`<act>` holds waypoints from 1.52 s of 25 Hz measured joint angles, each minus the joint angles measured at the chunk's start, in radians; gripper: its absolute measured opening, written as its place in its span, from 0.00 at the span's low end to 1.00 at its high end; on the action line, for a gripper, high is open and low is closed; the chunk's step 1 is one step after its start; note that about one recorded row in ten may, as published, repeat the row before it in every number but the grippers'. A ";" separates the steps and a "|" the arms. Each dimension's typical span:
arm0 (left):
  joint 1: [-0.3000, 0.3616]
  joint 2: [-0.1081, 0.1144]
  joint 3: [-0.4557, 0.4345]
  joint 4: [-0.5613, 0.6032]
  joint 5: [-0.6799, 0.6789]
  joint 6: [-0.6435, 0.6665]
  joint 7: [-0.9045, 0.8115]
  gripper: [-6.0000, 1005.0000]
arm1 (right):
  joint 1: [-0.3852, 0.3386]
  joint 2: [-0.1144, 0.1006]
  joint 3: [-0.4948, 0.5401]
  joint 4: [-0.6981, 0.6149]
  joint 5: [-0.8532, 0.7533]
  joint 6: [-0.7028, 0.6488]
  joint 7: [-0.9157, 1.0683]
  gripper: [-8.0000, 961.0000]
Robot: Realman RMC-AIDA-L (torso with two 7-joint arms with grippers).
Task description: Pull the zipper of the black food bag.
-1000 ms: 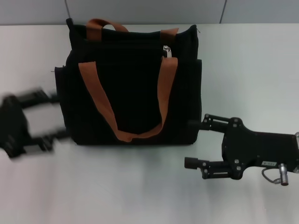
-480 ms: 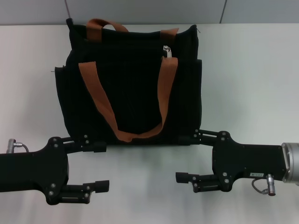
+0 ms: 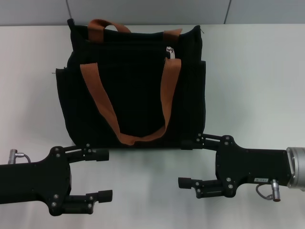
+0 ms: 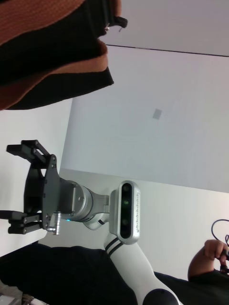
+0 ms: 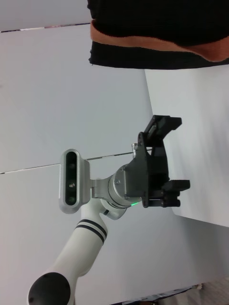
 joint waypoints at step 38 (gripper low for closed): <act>0.008 -0.008 0.004 -0.008 0.001 -0.038 0.012 0.78 | 0.014 0.003 0.009 0.018 0.009 -0.004 -0.002 0.85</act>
